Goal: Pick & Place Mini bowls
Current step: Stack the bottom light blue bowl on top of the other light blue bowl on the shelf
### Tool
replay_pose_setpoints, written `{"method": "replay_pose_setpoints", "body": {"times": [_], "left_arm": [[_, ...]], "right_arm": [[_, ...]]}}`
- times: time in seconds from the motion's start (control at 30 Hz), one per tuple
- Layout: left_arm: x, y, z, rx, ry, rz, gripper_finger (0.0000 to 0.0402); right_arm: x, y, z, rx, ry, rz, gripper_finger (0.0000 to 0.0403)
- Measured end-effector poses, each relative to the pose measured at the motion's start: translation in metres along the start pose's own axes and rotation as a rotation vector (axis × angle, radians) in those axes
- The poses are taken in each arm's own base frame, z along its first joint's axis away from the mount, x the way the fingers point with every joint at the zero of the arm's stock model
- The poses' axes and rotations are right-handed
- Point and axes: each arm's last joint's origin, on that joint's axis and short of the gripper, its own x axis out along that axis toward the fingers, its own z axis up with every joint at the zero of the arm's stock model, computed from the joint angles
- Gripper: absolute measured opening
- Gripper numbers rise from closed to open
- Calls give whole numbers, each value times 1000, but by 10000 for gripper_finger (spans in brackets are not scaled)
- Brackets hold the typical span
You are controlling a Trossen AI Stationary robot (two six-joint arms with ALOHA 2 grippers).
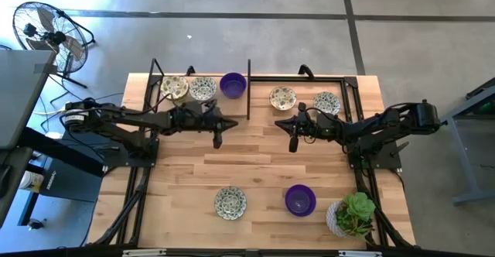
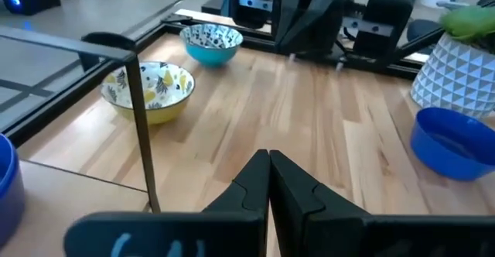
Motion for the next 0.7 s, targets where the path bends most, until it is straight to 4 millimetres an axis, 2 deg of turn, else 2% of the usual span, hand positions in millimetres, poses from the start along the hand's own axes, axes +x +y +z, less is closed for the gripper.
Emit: {"method": "replay_pose_setpoints", "body": {"times": [0.27,0.7], "left_arm": [[-1,-5,-1,47,-7,-28,1],[-39,-44,4,142,78,-123,1]], "right_arm": [[0,0,0,-1,2,0,0],[0,0,0,-1,2,0,0]]}}
